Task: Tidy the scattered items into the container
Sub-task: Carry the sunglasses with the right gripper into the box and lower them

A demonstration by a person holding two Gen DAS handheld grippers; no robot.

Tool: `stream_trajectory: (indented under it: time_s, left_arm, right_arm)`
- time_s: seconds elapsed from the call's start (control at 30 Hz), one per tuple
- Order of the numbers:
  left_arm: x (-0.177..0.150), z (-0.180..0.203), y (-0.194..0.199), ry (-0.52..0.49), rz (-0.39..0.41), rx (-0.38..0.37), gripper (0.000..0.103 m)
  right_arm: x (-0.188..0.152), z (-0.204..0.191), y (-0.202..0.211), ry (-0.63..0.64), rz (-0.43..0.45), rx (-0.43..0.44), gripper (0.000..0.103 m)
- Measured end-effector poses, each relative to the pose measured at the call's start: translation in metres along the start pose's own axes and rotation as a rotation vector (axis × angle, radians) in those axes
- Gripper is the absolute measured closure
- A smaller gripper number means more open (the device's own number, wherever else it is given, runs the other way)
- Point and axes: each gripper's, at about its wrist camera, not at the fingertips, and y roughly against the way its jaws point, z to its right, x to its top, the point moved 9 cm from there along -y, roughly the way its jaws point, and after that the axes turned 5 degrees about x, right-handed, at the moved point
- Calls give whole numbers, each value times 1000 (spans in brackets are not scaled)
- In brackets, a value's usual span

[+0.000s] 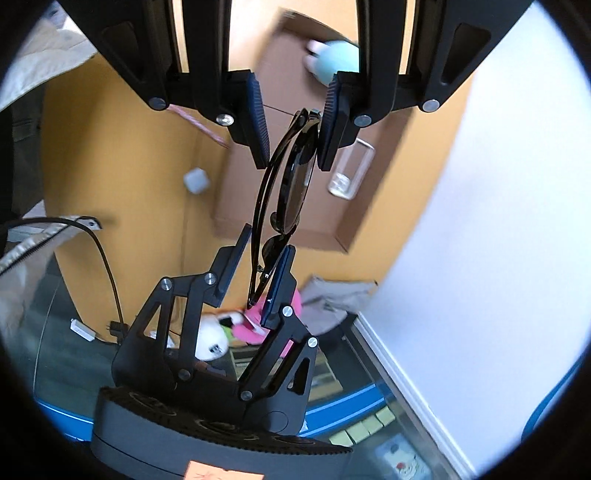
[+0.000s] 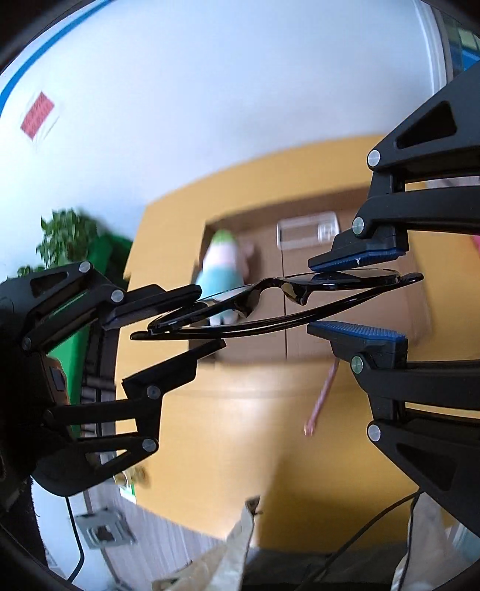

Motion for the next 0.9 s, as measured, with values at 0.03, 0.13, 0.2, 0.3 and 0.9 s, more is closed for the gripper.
stream_trajectory:
  time_s: [0.03,0.13,0.2,0.3,0.9]
  left_arm:
    - [4,-8,-1,-8,4,-1,77]
    - [12,-32,-18,-32,2,-7,78]
    - [16,-48,-35,-49,-7,-11,78]
    - [15,-59,-62,-63,-25,-35,78]
    - [-53,-97,-249,-38,-106,-182,78]
  right_arm:
    - [0,9,2,5,-7,-10,74]
    - [0,36,-4,24,-29,-28,74]
    - [-3,49,-13,31,-44,-29,75]
    - [-12,61,-29,26,-56,-15,75]
    - [-92,122,-203,-106,-51,145,75]
